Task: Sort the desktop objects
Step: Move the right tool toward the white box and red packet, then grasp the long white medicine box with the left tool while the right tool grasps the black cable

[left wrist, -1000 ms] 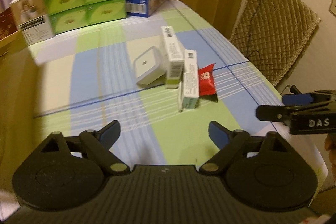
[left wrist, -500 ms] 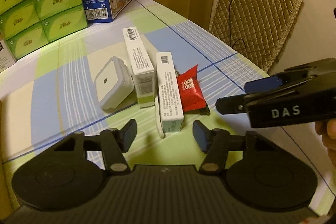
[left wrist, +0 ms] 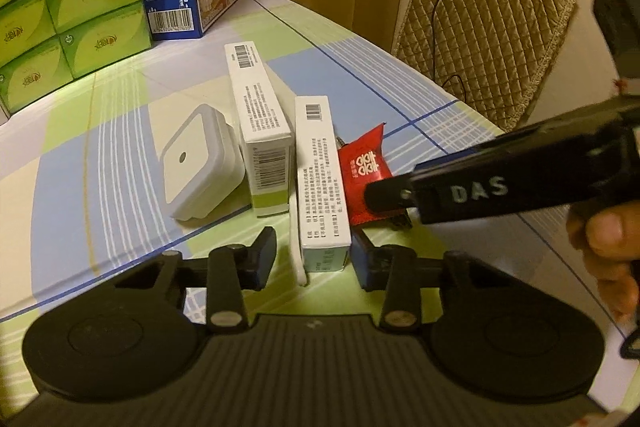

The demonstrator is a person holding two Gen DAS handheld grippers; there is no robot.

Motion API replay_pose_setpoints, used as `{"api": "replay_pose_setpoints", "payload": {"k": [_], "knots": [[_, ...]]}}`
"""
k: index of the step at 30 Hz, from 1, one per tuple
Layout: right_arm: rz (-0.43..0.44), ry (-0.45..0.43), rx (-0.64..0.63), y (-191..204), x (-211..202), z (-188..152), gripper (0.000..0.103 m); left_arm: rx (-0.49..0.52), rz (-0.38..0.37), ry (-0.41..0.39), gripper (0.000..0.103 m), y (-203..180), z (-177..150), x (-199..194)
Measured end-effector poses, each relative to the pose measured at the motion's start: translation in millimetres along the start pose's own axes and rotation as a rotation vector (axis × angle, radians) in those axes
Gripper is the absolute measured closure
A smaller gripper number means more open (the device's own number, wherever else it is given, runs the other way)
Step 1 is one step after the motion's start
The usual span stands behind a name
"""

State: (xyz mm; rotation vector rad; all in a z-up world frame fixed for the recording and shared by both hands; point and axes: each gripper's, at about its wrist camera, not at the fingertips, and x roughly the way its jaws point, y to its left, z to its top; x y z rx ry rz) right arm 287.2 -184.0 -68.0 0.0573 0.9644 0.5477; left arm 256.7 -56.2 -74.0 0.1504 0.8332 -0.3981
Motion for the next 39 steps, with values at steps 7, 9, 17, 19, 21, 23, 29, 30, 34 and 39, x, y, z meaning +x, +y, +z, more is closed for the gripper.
{"api": "replay_pose_setpoints", "payload": {"k": [7,9,17,19,21,23,29,30,34,39], "knots": [[0.008,0.021,-0.002,2.2,14.1,1.6,0.072,0.017,-0.006,0.000,0.082,-0.6,-1.2,0.9],[0.006,0.027,-0.009,2.8,14.1,-0.2,0.079,0.011,-0.004,0.004,0.082,-0.6,-2.0,-1.0],[-0.013,0.073,-0.069,3.4,-14.3,-26.8,0.085,-0.002,0.014,0.028,0.082,-22.4,-22.2,-27.3],[-0.020,0.095,-0.092,4.6,-25.8,-37.1,0.086,-0.017,0.015,0.033,0.082,-28.6,-31.0,-37.1],[-0.023,0.106,-0.117,5.9,-38.1,-49.0,0.086,-0.035,0.014,0.038,0.082,-35.2,-40.8,-47.5],[-0.029,0.112,-0.129,5.9,-49.8,-60.2,0.086,-0.038,0.015,0.038,0.082,-42.8,-49.4,-57.7],[-0.066,0.112,-0.139,3.0,-73.7,-87.0,0.084,-0.050,0.014,0.036,0.082,-56.9,-69.4,-81.9],[-0.067,0.109,-0.133,1.6,-75.7,-88.6,0.083,-0.055,0.017,0.031,0.082,-57.4,-71.4,-84.5],[-0.077,0.086,-0.131,4.7,-75.6,-87.9,0.060,-0.070,0.038,0.014,0.075,-54.5,-71.8,-87.9],[-0.108,0.072,-0.175,9.3,-66.6,-85.6,0.058,-0.059,0.038,0.001,0.075,-51.2,-63.1,-82.1]]}}
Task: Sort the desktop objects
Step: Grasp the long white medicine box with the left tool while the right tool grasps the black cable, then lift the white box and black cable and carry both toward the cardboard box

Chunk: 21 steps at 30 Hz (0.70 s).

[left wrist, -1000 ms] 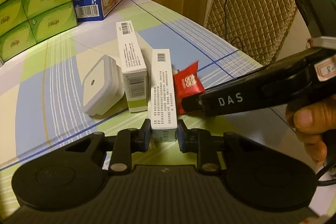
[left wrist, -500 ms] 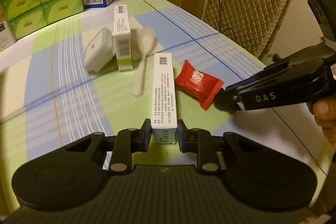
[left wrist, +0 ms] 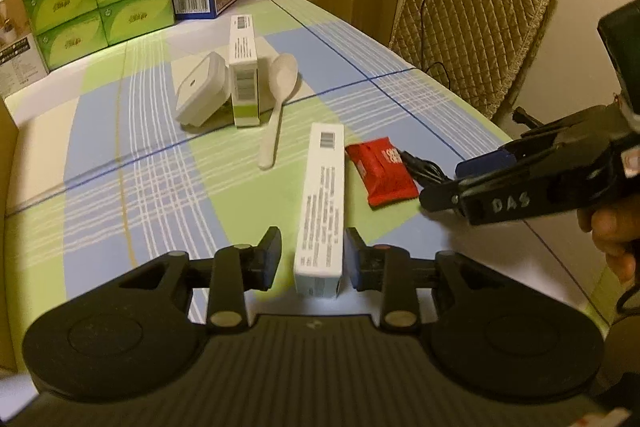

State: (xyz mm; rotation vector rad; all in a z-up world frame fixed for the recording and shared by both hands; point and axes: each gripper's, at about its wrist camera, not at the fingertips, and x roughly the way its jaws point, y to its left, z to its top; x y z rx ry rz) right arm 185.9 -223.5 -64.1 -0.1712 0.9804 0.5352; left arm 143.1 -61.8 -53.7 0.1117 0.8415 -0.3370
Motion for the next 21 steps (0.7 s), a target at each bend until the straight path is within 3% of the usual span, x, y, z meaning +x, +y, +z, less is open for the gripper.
{"api": "replay_pose_setpoints", "payload": {"k": [2,6,9,17,21], "knots": [[-0.030,0.005,-0.015,0.6,4.6,-0.9,0.061,0.002,-0.009,0.003,0.075,1.0,5.5,5.9],[-0.045,-0.006,-0.038,-1.3,4.8,-1.4,0.093,0.012,-0.019,0.033,0.075,1.3,14.3,22.6],[-0.025,0.013,-0.029,-6.1,2.2,-1.8,0.093,0.022,-0.028,0.063,0.082,-2.0,16.1,29.2],[0.008,0.056,-0.014,-12.3,-24.4,-31.6,0.093,-0.013,-0.018,0.111,0.082,-7.3,-12.5,-1.4],[-0.004,0.031,-0.019,-14.9,-34.2,-46.2,0.092,-0.015,-0.006,0.118,0.082,-8.9,-28.7,-13.3]]}}
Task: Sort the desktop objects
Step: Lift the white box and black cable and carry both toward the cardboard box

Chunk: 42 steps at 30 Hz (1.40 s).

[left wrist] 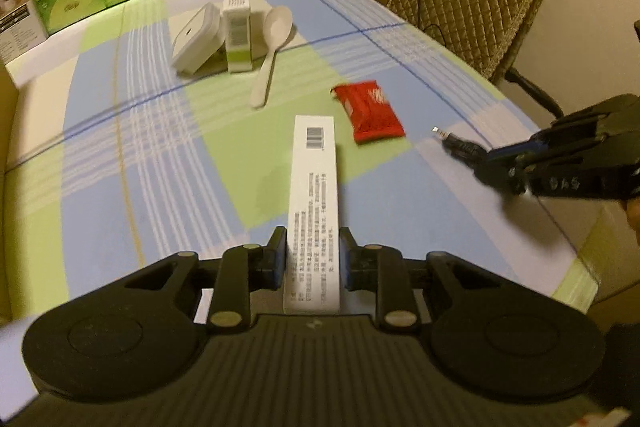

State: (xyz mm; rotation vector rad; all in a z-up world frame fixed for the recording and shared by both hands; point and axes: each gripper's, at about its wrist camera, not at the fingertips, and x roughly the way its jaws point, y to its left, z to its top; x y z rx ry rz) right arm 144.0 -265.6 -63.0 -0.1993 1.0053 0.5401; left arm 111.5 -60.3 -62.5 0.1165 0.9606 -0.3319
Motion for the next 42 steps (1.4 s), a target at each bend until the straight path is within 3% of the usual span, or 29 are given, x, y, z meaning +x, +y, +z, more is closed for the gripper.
{"api": "replay_pose_setpoints", "payload": {"k": [13,24,32,42], "knots": [[-0.039,-0.052,-0.085,11.3,7.2,-0.8,0.090,-0.014,0.009,-0.005,0.077,1.2,3.1,11.7],[-0.020,-0.027,-0.008,5.2,6.8,6.8,0.092,0.013,-0.012,0.055,0.082,0.2,19.0,27.6],[0.016,-0.045,0.062,5.8,-10.8,8.1,0.092,-0.039,0.001,0.056,0.082,5.7,14.4,9.4],[0.054,-0.116,0.086,23.1,-53.1,24.9,0.092,-0.049,0.043,0.002,0.082,8.2,22.5,-39.2]]}}
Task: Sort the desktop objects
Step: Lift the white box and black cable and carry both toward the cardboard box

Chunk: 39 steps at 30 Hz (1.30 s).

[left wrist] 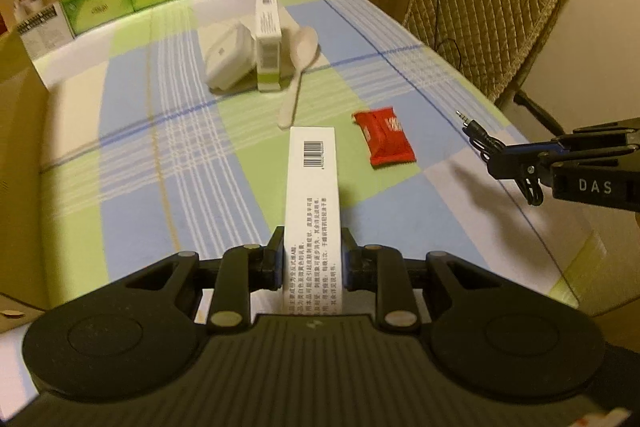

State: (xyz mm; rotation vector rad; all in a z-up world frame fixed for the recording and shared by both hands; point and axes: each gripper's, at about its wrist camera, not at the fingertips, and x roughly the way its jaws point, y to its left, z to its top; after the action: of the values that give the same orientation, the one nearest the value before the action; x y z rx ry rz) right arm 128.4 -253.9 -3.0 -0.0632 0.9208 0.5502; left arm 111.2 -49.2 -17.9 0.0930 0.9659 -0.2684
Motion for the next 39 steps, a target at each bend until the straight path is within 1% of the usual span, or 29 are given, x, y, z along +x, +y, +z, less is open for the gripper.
{"api": "replay_pose_setpoints", "payload": {"k": [6,9,17,27,39], "knots": [[0.003,-0.042,-0.036,31.8,-23.4,14.6,0.092,-0.015,0.037,-0.037,0.082,7.1,5.4,-34.9],[0.025,-0.063,-0.060,53.2,-33.9,19.4,0.092,-0.033,0.052,-0.058,0.082,13.9,5.0,-52.9],[0.091,-0.094,-0.114,109.7,-45.0,26.6,0.092,-0.078,0.094,-0.099,0.082,42.4,-3.7,-99.1],[0.155,-0.109,-0.211,183.8,-48.2,30.5,0.092,-0.143,0.165,-0.133,0.082,94.1,-22.0,-150.2],[0.242,-0.109,-0.261,259.2,-36.7,43.6,0.092,-0.214,0.241,-0.147,0.082,163.2,-50.0,-198.3]]}}
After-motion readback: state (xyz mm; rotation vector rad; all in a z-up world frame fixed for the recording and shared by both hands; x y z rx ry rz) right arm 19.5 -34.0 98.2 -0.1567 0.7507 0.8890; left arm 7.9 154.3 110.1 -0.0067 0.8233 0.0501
